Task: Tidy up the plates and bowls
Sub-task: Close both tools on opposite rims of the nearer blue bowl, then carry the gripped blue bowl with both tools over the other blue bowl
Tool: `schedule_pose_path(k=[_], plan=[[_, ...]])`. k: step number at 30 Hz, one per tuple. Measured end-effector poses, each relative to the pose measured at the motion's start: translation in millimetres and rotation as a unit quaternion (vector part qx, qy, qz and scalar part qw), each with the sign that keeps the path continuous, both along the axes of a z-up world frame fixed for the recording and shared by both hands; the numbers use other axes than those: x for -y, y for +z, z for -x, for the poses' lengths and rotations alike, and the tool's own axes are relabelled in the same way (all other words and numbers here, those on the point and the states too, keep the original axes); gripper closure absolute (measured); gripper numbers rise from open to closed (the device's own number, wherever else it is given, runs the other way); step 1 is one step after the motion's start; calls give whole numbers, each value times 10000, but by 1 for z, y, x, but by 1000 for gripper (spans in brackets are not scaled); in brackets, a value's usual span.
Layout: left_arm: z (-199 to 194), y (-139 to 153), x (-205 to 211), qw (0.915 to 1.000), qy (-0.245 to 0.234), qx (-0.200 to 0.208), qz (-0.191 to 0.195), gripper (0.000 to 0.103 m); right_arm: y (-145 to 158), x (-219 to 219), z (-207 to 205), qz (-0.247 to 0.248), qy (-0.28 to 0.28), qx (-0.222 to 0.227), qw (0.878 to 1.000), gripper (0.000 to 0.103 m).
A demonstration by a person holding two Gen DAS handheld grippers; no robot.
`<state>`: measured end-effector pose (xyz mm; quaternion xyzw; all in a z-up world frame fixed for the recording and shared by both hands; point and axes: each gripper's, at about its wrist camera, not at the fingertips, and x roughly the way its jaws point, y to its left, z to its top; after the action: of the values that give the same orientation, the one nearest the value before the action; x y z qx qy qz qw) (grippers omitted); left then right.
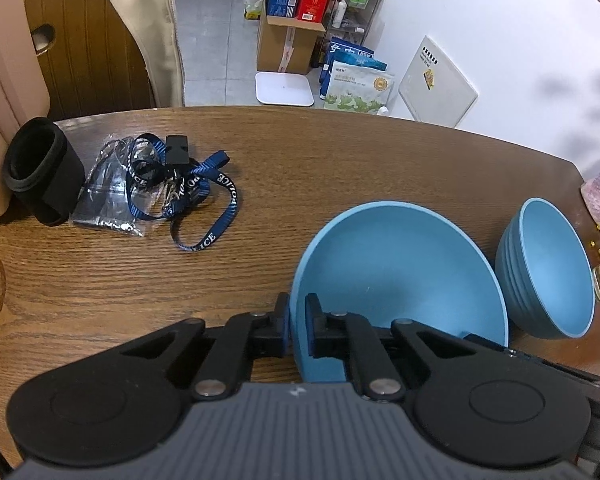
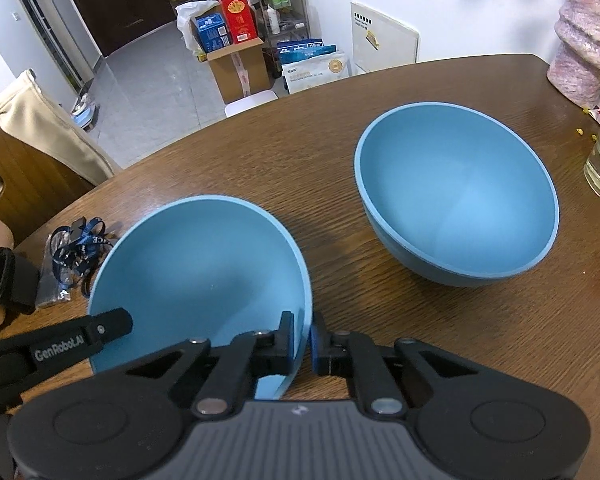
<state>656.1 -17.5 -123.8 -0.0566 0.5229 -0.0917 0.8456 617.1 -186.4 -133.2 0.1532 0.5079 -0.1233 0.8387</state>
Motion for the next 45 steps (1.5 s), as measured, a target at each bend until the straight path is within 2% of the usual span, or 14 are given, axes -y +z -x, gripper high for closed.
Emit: schedule_pose_path(k=[22, 45], plan=[[19, 25, -8, 9996, -10, 277, -9, 94, 22, -9, 25, 54, 71, 299, 9995, 95], [90, 76, -20, 9972, -51, 751, 44, 94, 69, -24, 85, 127, 127, 704, 9974, 95]])
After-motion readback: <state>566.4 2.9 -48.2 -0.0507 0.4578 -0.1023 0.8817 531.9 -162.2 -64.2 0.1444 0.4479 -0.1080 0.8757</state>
